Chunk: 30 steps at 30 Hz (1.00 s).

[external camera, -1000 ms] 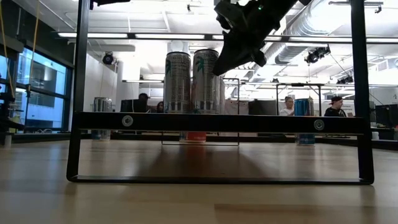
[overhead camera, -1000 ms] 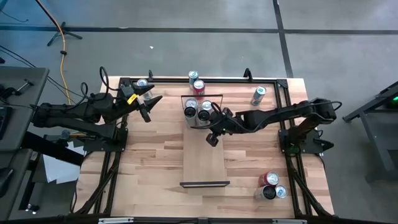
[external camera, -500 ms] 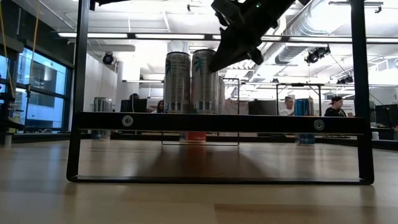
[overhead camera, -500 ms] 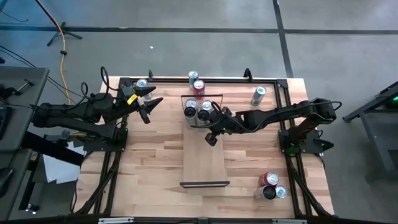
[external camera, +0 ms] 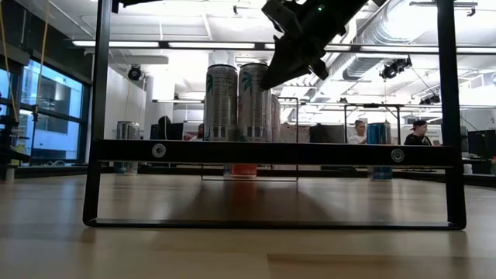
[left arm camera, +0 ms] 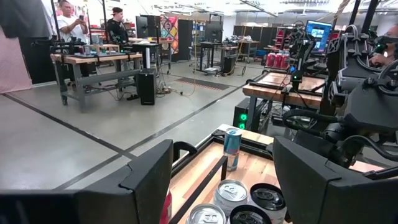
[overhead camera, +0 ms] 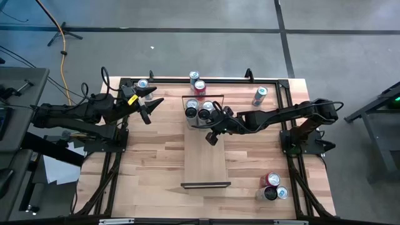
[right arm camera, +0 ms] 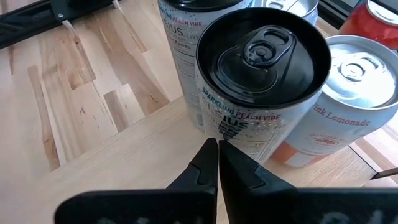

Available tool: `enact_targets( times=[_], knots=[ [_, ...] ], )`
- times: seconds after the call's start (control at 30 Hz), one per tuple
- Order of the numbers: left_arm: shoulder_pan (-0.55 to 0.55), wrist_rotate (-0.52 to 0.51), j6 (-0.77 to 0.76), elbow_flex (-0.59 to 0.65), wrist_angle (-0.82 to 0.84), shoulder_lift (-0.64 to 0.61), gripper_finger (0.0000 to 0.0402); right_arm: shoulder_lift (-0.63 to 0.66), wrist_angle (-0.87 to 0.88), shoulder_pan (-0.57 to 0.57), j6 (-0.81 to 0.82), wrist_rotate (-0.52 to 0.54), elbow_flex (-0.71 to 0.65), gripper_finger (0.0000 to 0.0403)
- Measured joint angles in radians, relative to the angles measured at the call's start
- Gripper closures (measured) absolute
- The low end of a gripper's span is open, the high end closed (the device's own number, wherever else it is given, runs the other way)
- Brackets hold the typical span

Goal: Place canned beverage on shelf
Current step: Put the top white pink soda can on the shelf aligned with the other white pink soda can, then put the white pink soda can on the shelf

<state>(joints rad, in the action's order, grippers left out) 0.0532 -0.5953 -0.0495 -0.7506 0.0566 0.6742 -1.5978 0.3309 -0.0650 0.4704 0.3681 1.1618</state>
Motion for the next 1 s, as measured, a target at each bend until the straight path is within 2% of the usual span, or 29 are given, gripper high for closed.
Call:
enact_targets(
  times=[0.4,0.57,0.7,1.0],
  knots=[
    [0.0,-0.009,0.0,0.0,0.0,0.0,0.0167,0.0,0.0,0.011,0.0,0.006,0.0,0.0403],
    [-0.001,-0.016,0.0,0.0,0.0,0.0,0.0167,0.001,0.002,0.002,-0.029,-0.031,0.0,0.0403],
    [-0.001,-0.016,0.0,0.0,-0.001,0.0,0.0167,0.034,0.082,-0.022,-0.031,-0.091,0.0,0.0403],
    [0.0,-0.008,0.0,0.0,-0.009,0.0,0.0167,0.167,0.299,-0.076,-0.107,-0.089,0.001,0.0403]
  ],
)
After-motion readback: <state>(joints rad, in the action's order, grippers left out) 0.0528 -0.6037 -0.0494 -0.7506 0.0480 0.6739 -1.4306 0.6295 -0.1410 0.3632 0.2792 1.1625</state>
